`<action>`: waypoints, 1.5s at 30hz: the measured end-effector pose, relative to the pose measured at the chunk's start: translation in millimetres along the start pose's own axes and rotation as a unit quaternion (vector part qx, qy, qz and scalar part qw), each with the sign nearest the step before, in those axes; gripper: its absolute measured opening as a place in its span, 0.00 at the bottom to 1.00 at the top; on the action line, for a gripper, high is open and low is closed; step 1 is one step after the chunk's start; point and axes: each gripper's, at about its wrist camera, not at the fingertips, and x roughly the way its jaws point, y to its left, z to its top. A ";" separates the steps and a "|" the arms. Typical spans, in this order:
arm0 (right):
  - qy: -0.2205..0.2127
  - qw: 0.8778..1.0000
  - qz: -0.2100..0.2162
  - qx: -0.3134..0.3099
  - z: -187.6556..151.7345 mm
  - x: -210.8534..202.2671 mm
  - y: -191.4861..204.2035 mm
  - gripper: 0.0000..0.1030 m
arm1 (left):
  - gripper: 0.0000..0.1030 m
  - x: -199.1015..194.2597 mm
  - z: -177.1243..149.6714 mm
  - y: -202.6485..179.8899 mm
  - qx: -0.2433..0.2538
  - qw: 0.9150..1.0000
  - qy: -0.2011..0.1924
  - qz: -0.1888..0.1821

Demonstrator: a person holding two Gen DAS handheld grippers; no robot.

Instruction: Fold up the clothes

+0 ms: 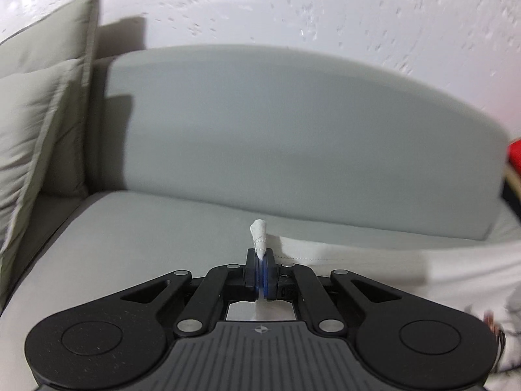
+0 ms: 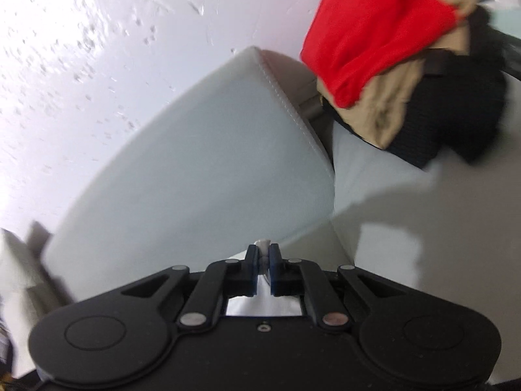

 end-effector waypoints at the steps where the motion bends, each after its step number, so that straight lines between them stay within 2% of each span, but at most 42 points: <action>1: 0.009 1.000 0.001 0.003 -5.4 -20.4 0.7 0.06 | 0.02 -18.7 -6.5 3.1 -0.009 1.000 0.001 -0.005; 4: 0.031 0.999 0.002 0.009 -23.2 -74.6 3.1 0.06 | 0.02 -57.8 -34.1 7.8 -0.036 0.999 0.029 -0.013; 6: 0.052 0.998 0.000 0.022 -35.5 -98.6 -0.9 0.06 | 0.02 -85.4 -59.0 9.3 -0.044 0.998 0.054 -0.008; 9: 0.073 0.997 -0.011 0.034 -71.7 -134.2 -15.2 0.06 | 0.02 -113.5 -111.0 3.7 -0.034 0.995 0.092 0.013; 12: 0.102 0.993 -0.033 0.046 -98.3 -140.5 -35.5 0.06 | 0.02 -122.6 -156.8 -2.4 -0.015 0.991 0.119 0.055; 15: 0.111 0.990 -0.057 0.063 -128.2 -137.7 -48.2 0.06 | 0.02 -125.7 -175.6 -5.1 -0.011 0.990 0.118 0.077; 18: 0.095 0.991 -0.067 0.061 -137.7 -145.9 -46.4 0.06 | 0.02 -141.6 -173.6 -6.1 -0.019 0.993 0.090 0.077; 20: 0.081 0.993 -0.058 0.055 -137.0 -158.2 -40.5 0.06 | 0.02 -155.8 -166.2 -0.2 -0.026 0.996 0.063 0.064; 23: 0.062 0.996 -0.053 0.035 -135.0 -175.5 -34.4 0.06 | 0.02 -171.3 -161.7 0.6 -0.026 0.997 0.044 0.065; 25: 0.054 0.997 -0.059 0.024 -136.0 -182.6 -35.1 0.06 | 0.02 -160.1 -167.7 -0.9 -0.012 0.995 0.065 0.075; 26: 0.060 0.996 -0.068 0.020 -139.0 -180.8 -38.0 0.06 | 0.02 -149.6 -172.2 -0.2 -0.007 0.993 0.090 0.079; 29: 0.096 0.990 -0.102 0.011 -147.7 -161.3 -49.7 0.06 | 0.06 -121.1 -186.6 2.5 0.005 0.983 0.155 0.097; 31: 0.123 0.985 -0.117 0.001 -154.5 -153.1 -55.2 0.07 | 0.16 -126.9 -190.9 2.0 0.018 0.983 0.147 0.110; 34: 0.118 0.987 -0.106 0.007 -154.2 -167.5 -56.0 0.16 | 0.28 -156.8 -187.2 -1.0 0.023 0.986 0.122 0.109; 35: 0.111 0.989 -0.100 -0.001 -151.2 -174.6 -52.5 0.24 | 0.29 -167.0 -185.4 -2.8 0.033 0.988 0.104 0.110; 36: 0.102 0.990 -0.094 -0.013 -148.2 -181.7 -47.6 0.29 | 0.29 -173.9 -184.3 -6.6 0.042 0.989 0.090 0.105; 38: 0.096 0.991 -0.082 -0.034 -144.3 -186.9 -37.4 0.33 | 0.28 -187.4 -182.1 -14.1 0.059 0.992 0.063 0.094; 41: 0.104 0.991 -0.064 -0.060 -141.1 -183.7 -22.1 0.39 | 0.28 -184.2 -172.7 -24.7 0.065 0.996 0.043 0.051; 45: 0.174 0.981 -0.035 -0.078 -150.5 -136.1 -0.4 0.38 | 0.29 -160.1 -160.5 -65.9 0.102 0.994 0.043 -0.006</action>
